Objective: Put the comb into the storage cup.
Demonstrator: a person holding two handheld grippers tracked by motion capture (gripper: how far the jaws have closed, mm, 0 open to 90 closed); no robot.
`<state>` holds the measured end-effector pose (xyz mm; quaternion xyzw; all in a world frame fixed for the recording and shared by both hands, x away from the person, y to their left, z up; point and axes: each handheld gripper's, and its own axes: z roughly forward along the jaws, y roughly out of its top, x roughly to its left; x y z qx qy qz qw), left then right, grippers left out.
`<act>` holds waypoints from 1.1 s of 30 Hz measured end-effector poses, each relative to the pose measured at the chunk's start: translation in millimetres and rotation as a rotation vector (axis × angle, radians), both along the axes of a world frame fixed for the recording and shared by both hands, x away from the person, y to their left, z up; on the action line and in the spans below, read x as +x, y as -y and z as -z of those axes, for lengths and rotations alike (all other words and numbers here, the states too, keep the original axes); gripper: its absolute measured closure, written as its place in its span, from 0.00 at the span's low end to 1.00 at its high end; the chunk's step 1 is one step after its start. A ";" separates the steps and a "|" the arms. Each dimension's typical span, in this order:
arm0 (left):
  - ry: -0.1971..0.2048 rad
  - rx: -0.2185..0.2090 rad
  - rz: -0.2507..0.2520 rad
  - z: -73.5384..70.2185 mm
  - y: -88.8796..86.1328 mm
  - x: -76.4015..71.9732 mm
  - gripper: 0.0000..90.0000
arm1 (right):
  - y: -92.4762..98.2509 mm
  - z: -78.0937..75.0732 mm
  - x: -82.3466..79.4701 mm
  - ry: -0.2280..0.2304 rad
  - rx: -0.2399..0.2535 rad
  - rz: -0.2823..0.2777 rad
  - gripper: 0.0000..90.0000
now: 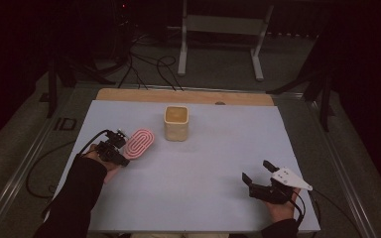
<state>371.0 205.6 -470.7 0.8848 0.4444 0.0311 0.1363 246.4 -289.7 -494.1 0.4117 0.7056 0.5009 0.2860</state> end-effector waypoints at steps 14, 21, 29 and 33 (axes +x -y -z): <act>0.095 -0.040 -0.014 -18.4 -1.3 -4.0 0.79 | -0.5 0.3 0.3 -0.003 0.000 -0.004 0.10; 0.136 -0.059 -0.017 -25.8 -1.2 -4.8 0.79 | -1.4 1.2 0.9 -0.010 -0.004 -0.008 0.10; 0.187 -0.092 -0.035 -30.0 -1.5 -4.9 0.79 | -2.1 1.8 0.7 -0.014 -0.005 -0.006 0.10; 0.228 -0.097 -0.038 -36.3 -3.2 -8.2 0.79 | -4.2 1.9 0.7 -0.015 -0.017 -0.011 0.10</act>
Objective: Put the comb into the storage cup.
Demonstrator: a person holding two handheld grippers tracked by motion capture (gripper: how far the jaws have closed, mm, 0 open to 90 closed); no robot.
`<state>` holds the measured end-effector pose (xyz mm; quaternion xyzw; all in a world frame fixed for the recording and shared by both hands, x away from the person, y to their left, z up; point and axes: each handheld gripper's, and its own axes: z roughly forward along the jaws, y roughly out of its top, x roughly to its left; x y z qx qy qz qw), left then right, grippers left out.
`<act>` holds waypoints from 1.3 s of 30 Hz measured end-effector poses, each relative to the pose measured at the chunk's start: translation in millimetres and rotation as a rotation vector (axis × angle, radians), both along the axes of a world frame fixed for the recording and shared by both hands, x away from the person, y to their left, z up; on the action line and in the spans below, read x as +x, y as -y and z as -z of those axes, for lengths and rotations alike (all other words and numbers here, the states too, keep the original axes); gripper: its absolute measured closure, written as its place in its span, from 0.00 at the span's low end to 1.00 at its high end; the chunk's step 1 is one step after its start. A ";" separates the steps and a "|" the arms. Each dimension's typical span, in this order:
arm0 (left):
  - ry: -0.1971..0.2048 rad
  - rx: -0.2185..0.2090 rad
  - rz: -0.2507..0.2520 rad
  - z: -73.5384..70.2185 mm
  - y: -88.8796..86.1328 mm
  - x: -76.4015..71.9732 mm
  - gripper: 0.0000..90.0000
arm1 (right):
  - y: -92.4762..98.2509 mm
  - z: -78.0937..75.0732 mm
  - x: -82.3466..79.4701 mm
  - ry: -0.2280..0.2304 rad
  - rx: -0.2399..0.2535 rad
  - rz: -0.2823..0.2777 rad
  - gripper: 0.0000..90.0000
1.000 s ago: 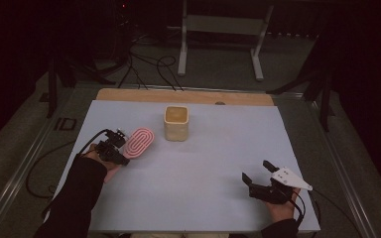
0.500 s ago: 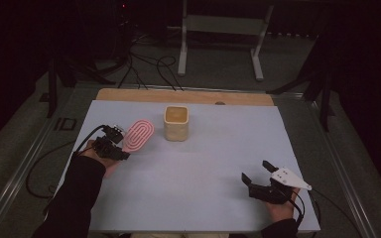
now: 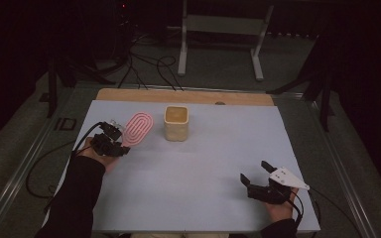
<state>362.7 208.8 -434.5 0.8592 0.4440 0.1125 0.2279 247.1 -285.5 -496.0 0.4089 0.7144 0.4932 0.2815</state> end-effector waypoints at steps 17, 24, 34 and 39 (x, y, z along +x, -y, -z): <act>0.096 -0.033 0.010 -2.6 -5.7 -16.7 0.79 | -7.8 -1.1 -6.0 -0.004 0.025 0.005 0.10; 0.129 -0.040 0.045 0.7 1.6 -24.5 0.79 | -8.9 1.3 -4.5 -0.026 0.025 0.002 0.10; 0.160 -0.078 0.076 0.3 7.4 -28.3 0.79 | -8.4 0.3 -0.2 -0.036 0.030 0.002 0.10; 0.166 -0.116 0.085 1.2 9.5 -26.8 0.79 | -10.3 -1.3 5.3 -0.066 0.012 -0.006 0.10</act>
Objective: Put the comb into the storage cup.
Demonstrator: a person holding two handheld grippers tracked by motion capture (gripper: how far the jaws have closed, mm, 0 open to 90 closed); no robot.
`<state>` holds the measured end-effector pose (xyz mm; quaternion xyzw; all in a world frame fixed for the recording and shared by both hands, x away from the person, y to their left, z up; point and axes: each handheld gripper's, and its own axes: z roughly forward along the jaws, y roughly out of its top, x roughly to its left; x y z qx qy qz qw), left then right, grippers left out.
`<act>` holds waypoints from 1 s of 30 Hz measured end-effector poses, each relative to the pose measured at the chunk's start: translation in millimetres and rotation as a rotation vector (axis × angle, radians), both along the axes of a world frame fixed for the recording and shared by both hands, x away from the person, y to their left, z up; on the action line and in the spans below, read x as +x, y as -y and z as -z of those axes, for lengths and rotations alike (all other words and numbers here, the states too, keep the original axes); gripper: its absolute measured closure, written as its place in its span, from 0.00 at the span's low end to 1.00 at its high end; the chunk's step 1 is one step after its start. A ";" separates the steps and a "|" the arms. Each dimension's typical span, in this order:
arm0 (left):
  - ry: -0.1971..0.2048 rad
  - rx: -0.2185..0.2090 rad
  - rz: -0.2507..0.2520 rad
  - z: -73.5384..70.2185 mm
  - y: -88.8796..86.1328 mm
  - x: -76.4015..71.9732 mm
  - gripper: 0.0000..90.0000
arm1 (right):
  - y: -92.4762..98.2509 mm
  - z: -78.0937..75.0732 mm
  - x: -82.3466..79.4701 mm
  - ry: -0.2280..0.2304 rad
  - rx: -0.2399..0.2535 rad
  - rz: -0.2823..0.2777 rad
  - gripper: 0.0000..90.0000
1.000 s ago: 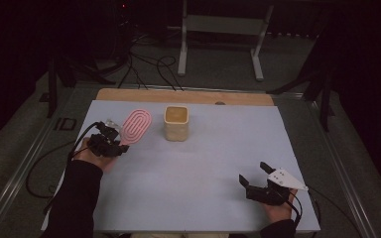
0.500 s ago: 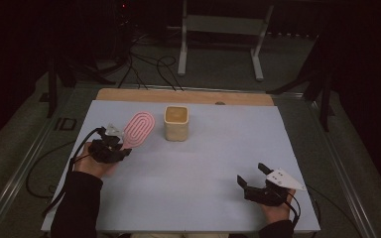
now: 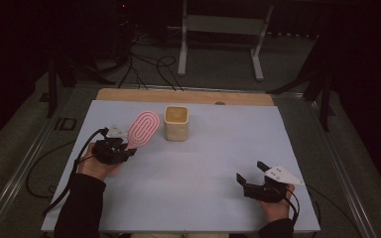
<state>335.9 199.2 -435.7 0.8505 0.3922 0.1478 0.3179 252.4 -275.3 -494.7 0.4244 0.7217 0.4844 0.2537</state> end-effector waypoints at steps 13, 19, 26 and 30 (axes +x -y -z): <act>0.019 -0.056 0.022 -1.6 3.4 -2.5 0.79 | -16.5 -32.3 17.0 -0.008 -0.016 -0.100 0.10; 0.035 -0.063 0.020 -4.2 2.4 -6.3 0.79 | -32.4 -43.7 28.9 -0.004 -0.038 -0.141 0.10; 0.034 -0.069 0.025 -2.6 6.4 -7.6 0.79 | -48.1 -58.7 42.3 0.014 -0.015 -0.196 0.10; 0.031 -0.068 0.026 -1.2 8.9 -7.6 0.79 | -55.0 -63.0 47.6 0.009 -0.003 -0.214 0.10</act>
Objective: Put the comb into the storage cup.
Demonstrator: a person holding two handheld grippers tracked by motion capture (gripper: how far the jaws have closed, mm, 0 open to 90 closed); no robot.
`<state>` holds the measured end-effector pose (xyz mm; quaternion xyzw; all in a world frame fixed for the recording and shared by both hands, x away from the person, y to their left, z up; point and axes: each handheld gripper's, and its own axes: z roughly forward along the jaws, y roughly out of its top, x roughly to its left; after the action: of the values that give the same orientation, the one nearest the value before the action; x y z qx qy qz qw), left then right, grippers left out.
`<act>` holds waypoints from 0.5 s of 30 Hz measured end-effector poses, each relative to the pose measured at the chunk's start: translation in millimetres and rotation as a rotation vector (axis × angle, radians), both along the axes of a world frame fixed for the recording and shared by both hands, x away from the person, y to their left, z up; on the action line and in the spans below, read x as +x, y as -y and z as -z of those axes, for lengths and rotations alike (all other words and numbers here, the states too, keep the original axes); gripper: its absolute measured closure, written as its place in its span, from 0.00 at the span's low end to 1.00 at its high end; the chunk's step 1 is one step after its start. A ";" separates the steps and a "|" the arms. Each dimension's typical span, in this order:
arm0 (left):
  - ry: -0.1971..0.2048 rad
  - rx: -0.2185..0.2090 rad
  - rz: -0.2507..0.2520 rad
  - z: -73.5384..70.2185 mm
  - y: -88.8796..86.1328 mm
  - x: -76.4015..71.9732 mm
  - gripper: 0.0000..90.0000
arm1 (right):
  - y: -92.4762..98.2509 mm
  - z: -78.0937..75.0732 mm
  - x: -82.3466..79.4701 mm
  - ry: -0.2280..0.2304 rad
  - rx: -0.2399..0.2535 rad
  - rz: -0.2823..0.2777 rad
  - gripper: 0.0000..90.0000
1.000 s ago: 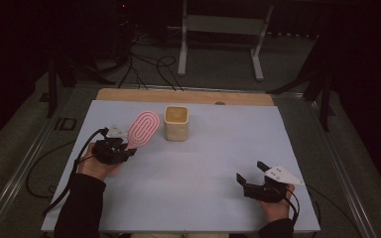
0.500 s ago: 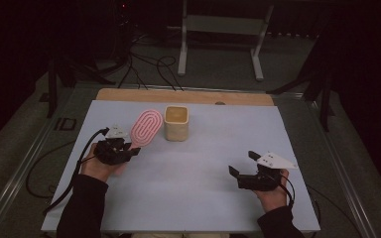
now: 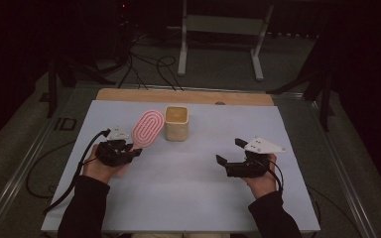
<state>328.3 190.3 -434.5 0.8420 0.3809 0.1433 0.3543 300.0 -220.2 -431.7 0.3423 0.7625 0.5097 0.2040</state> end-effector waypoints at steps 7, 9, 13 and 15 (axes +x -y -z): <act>0.008 -0.017 -0.001 -1.1 1.4 -1.9 0.79 | -12.9 -8.7 7.3 -0.052 0.000 0.003 0.10; 0.012 -0.014 0.001 -2.6 2.0 -2.9 0.79 | -17.4 -12.0 8.6 -0.046 0.003 0.000 0.10; 0.024 -0.013 0.009 -5.2 5.9 -4.5 0.79 | -27.2 -19.1 11.1 -0.035 0.007 -0.013 0.10; 0.025 -0.009 0.013 -5.8 7.9 -5.1 0.79 | -31.3 -21.6 12.4 -0.026 0.004 -0.018 0.10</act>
<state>323.2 182.4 -428.7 0.8411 0.3715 0.1497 0.3636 312.4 -189.0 -410.1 0.3425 0.7671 0.5086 0.1889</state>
